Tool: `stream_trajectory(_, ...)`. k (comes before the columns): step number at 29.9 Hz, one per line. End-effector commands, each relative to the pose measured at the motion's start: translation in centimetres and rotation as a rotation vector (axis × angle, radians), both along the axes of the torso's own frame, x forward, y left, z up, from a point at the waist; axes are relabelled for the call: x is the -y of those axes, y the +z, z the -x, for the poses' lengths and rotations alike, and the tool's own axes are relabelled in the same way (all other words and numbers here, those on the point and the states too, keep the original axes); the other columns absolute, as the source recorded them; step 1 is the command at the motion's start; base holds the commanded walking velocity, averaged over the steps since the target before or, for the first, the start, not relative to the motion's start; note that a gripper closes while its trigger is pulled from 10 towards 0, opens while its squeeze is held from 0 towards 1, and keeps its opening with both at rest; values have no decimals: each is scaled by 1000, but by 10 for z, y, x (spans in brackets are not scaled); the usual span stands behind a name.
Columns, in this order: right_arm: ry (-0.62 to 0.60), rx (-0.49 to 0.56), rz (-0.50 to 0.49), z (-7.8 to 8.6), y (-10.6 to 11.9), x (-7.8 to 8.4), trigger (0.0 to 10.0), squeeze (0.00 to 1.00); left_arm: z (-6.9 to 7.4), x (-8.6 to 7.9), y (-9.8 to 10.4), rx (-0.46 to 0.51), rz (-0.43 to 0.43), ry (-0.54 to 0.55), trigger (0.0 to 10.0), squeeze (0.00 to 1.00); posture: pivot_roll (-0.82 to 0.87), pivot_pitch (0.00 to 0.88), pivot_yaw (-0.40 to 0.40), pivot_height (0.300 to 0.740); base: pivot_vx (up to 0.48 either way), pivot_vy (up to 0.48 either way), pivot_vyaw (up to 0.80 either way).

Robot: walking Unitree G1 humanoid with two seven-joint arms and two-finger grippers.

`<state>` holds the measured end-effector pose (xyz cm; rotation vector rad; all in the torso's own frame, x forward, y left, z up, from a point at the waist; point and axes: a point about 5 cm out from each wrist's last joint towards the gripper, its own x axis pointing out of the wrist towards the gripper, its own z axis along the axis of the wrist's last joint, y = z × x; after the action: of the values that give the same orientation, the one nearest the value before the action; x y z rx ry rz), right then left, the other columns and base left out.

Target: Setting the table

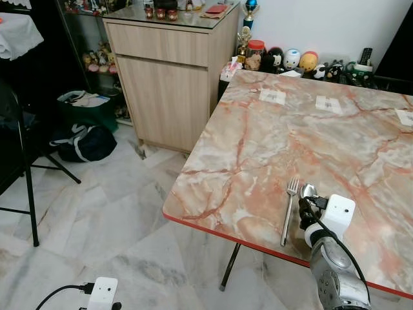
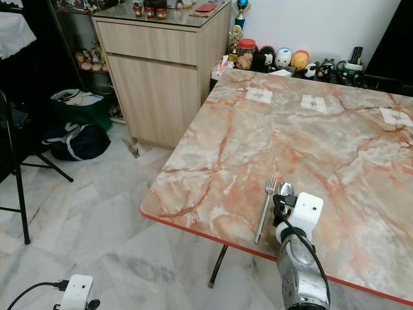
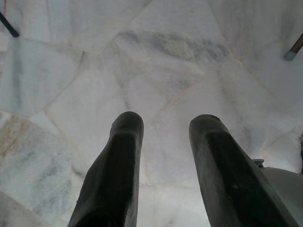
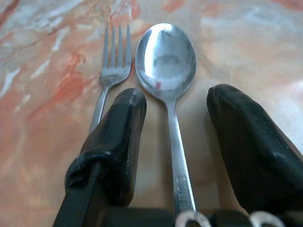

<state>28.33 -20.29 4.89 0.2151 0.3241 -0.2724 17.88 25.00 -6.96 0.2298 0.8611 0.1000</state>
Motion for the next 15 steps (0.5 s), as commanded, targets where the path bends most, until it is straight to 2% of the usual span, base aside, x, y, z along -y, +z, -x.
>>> stream_trajectory(1,13,-38,0,3,-6,-1,10000,0,2,-2,0,-3,-1,4,10000,0,133,5,-25,740,0,0,0)
stream_trajectory(9,37,-73,-1,3,-11,-4,10000,0,2,-2,0,-3,1,6,10000,0,135,5,-26,740,0,0,0)
stream_trajectory(14,43,-131,18,7,-18,-4,10000,0,2,-1,-1,-3,3,4,10000,0,136,5,-25,740,0,0,0)
stream_trajectory(15,43,-155,19,10,-23,-4,9294,0,2,-1,-1,-2,5,4,10000,0,136,5,-25,740,0,0,0)
